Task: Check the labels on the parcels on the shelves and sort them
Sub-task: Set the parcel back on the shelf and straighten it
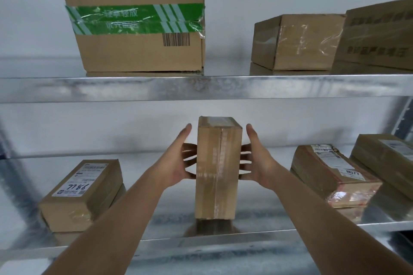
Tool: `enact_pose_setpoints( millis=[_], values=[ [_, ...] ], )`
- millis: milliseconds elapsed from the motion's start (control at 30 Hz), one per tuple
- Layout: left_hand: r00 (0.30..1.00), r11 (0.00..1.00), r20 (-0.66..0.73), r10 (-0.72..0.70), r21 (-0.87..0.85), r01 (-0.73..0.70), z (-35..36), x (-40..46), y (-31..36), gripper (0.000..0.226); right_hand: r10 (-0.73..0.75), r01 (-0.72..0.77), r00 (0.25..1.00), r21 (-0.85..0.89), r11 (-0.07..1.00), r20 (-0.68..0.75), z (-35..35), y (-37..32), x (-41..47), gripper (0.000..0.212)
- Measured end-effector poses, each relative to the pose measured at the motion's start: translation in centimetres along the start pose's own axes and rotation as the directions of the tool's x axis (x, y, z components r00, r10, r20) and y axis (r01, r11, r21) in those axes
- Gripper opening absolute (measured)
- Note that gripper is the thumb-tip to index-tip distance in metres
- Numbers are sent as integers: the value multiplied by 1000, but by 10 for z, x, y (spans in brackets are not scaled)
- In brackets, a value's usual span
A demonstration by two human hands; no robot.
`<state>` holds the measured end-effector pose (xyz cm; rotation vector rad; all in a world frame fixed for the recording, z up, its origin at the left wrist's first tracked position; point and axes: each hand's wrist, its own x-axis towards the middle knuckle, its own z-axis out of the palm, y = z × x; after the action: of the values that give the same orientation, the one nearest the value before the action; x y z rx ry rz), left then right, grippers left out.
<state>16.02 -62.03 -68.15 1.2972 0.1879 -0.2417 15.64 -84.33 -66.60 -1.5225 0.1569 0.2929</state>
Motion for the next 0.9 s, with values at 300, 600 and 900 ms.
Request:
enact_pose_setpoints(
  millis=[300,600,900],
  values=[
    [986,966,19,-166,206,159,6,-12,18,87,85,-56,984,-178,982,157,-13,-22,-4,63],
    [973,922,40,-229,329,204,14,-15,50,71,122,-52,977,-357,933,176,1,-56,-2,55],
    [978,898,-4,-210,396,194,27,-19,51,51,164,-94,969,-340,936,184,-3,-57,1,70]
  ],
)
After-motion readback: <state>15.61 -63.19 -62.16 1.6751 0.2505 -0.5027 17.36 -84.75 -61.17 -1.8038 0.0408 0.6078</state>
